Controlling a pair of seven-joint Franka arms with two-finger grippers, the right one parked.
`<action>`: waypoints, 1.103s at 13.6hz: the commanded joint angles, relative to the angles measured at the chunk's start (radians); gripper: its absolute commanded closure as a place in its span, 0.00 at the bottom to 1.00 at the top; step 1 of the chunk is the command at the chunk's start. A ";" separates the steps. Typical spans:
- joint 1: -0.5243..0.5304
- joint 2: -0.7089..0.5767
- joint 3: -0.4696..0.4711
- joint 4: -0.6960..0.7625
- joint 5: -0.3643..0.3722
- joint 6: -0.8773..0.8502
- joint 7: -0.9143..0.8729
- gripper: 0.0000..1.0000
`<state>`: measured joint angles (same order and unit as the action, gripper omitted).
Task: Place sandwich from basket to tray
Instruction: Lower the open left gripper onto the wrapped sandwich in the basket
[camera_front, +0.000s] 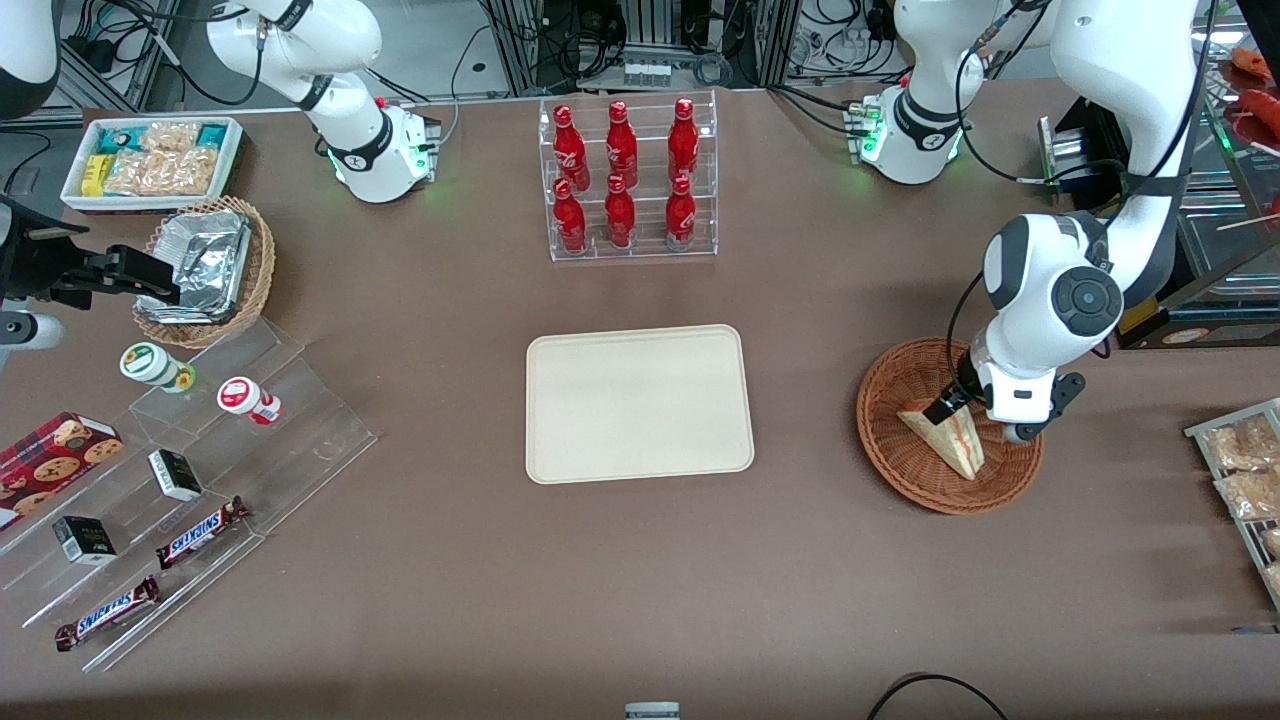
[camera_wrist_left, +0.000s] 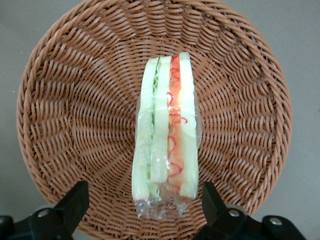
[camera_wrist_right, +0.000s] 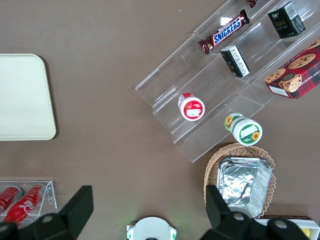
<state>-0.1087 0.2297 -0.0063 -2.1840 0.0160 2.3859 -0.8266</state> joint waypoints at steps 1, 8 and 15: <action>-0.002 0.029 0.005 -0.005 0.016 0.079 -0.026 0.00; -0.002 0.057 0.006 -0.003 0.016 0.116 -0.057 0.83; -0.011 0.023 0.006 0.105 0.031 -0.052 -0.052 1.00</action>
<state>-0.1105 0.2827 -0.0033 -2.1348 0.0193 2.4244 -0.8555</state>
